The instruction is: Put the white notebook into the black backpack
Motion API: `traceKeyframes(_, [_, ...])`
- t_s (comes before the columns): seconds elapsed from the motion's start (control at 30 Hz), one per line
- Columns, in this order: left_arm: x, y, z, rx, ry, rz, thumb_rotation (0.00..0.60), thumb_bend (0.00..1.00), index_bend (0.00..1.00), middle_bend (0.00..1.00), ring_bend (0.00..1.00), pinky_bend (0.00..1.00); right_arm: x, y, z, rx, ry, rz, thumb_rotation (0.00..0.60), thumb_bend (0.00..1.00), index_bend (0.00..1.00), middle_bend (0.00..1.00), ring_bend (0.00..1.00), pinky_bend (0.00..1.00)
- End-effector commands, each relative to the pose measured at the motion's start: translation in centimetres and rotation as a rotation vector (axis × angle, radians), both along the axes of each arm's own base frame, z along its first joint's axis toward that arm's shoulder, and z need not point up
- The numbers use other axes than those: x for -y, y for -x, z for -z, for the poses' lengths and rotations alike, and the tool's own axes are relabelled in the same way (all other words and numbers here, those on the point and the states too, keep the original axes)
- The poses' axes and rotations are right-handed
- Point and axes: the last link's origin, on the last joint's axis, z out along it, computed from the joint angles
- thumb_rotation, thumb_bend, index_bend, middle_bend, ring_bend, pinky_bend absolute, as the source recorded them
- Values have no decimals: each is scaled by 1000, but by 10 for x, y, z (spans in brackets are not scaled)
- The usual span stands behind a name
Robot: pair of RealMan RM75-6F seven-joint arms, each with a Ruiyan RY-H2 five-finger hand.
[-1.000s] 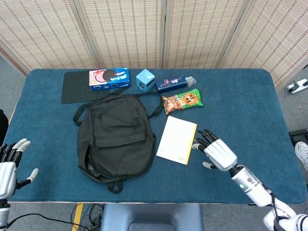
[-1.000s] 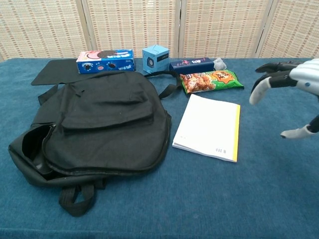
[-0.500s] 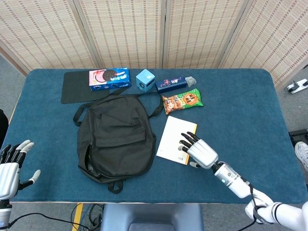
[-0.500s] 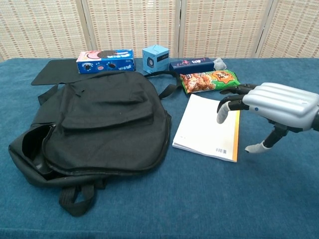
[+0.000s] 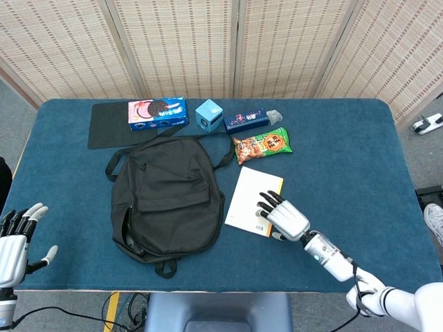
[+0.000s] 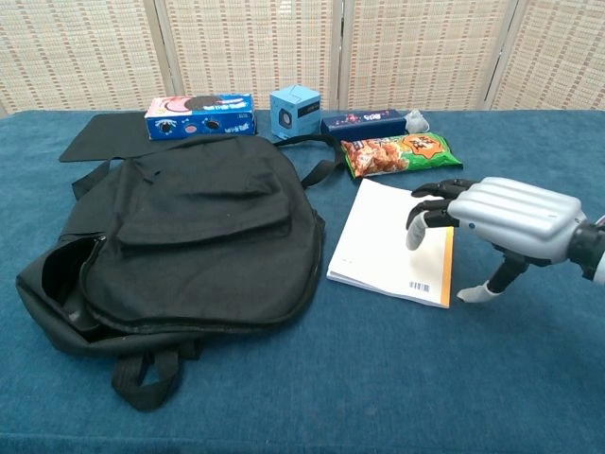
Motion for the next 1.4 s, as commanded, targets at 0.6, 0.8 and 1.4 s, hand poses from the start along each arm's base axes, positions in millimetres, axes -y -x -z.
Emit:
traceKeyframes(0.6, [0, 2, 1, 3, 1, -7, 600, 272, 181, 122, 102, 16, 9, -6, 19, -30, -12, -27, 600, 0, 319, 217, 60, 82])
traceKeyframes(0.8, [0, 1, 1, 3, 1, -5, 600, 272, 181, 122, 102, 16, 10, -12, 24, -24, -17, -47, 600, 111, 319, 216, 60, 82])
traceKeyframes(1.4, [2, 2, 0, 3, -3, -9, 600, 272, 181, 122, 102, 16, 26, -21, 29, -6, -12, -61, 600, 380, 319, 277, 89, 82])
